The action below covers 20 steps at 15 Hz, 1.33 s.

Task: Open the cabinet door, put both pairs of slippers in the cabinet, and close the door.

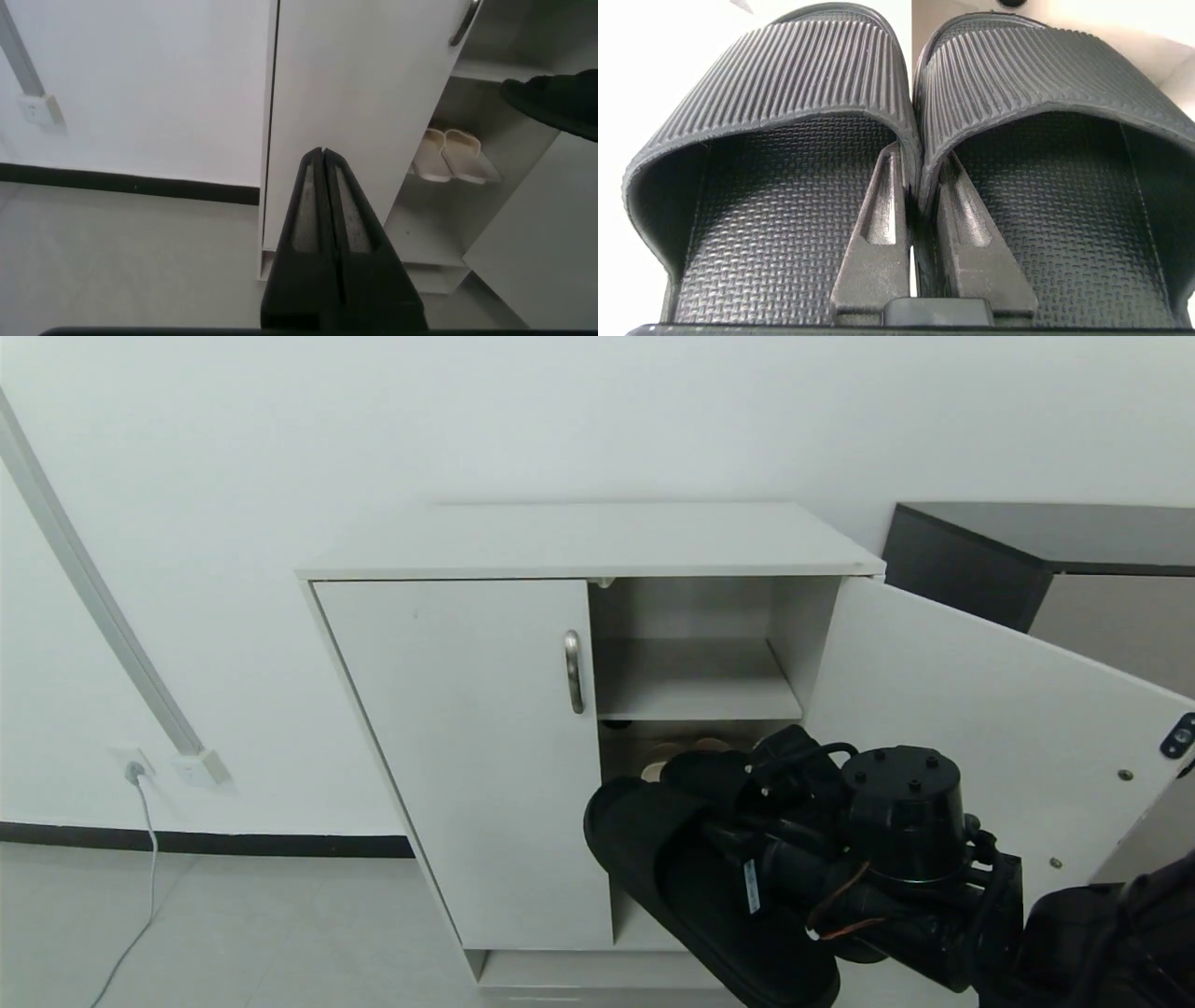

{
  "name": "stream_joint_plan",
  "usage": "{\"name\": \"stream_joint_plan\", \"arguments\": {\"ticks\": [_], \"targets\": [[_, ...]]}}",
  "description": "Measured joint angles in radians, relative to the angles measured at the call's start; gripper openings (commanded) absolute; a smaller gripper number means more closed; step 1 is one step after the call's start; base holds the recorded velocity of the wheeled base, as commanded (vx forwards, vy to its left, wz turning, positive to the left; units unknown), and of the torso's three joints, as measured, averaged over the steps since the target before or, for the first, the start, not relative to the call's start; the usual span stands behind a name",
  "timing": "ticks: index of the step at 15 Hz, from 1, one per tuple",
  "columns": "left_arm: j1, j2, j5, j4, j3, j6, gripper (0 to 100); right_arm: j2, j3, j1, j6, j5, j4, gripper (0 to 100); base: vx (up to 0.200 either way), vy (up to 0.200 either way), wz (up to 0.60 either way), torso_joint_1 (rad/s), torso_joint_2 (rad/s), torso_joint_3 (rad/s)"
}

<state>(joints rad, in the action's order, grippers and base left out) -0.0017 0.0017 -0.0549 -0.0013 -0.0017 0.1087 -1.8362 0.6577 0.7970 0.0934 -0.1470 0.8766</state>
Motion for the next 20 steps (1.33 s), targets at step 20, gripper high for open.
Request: {"name": "stream_joint_plan", "arguments": {"ticks": [20], "targets": [[0.000, 0.000, 0.001, 0.000, 0.000, -0.003, 0, -0.069, 0.410, 0.010, 0.150, -0.357, -0.409, 0, 0.000, 0.000, 0.00, -0.020, 0.16, 0.143]]}}
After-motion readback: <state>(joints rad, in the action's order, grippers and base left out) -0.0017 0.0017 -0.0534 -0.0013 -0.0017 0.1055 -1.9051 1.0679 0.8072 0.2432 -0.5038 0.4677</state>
